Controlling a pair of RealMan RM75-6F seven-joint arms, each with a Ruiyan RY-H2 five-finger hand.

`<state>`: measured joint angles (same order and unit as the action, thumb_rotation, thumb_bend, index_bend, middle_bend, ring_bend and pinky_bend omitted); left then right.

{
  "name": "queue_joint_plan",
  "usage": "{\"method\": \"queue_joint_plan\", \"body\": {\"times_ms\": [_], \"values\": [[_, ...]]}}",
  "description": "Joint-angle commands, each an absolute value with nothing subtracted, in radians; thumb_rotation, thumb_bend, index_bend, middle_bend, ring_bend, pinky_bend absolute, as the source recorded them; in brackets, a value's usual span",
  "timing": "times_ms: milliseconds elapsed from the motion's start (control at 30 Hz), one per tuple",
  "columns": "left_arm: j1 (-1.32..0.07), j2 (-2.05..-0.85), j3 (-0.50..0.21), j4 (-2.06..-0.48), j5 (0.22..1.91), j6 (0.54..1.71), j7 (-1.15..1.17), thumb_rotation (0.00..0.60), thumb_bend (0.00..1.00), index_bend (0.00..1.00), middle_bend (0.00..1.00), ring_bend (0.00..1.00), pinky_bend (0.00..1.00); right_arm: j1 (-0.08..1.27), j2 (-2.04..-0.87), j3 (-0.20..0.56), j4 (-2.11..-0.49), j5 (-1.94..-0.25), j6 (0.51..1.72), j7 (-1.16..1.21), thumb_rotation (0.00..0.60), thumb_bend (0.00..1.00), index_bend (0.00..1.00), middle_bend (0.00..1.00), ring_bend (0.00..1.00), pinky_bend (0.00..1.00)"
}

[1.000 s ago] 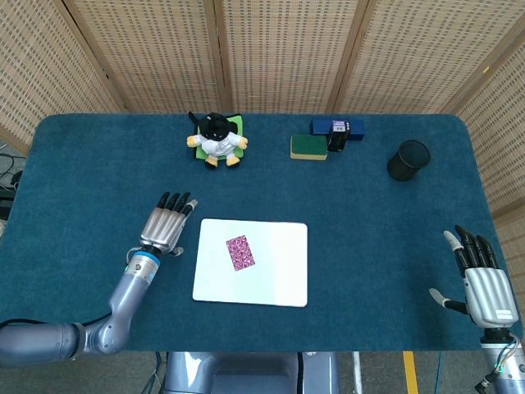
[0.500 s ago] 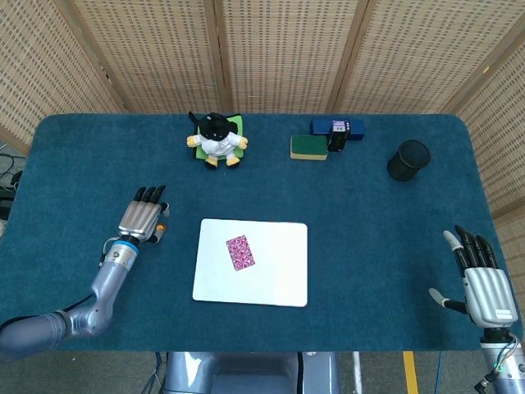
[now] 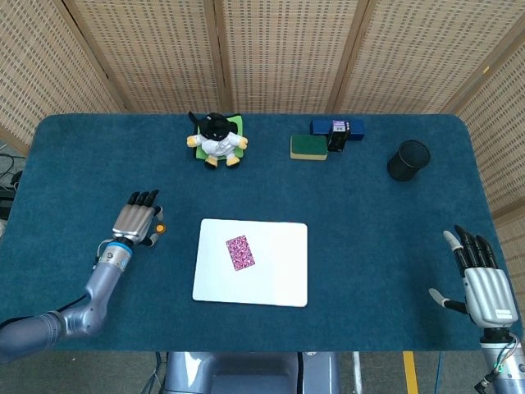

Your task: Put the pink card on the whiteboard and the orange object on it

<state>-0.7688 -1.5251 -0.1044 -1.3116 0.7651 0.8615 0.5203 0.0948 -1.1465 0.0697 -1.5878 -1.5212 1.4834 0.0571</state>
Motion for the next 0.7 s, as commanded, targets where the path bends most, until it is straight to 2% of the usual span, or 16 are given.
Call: {"method": "queue_joint_plan", "body": {"times_ms": [33, 700], "values": [[-0.765, -1.535, -0.102, -1.290, 0.771, 0.852, 0.506, 0.600, 0.34, 0.39, 0.00, 0.00, 0.00, 0.095, -1.146, 0.070, -1.588, -1.521, 1.484, 0.058, 0.600, 0.00, 0.00, 0.00, 0.00, 0.00], [-0.754, -1.588, -0.106, -1.190, 0.841, 0.813, 0.414, 0.600, 0.36, 0.39, 0.00, 0.00, 0.00, 0.096, -1.145, 0.070, -1.591, -1.519, 1.481, 0.060, 0.600, 0.00, 0.00, 0.00, 0.00, 0.00]]}}
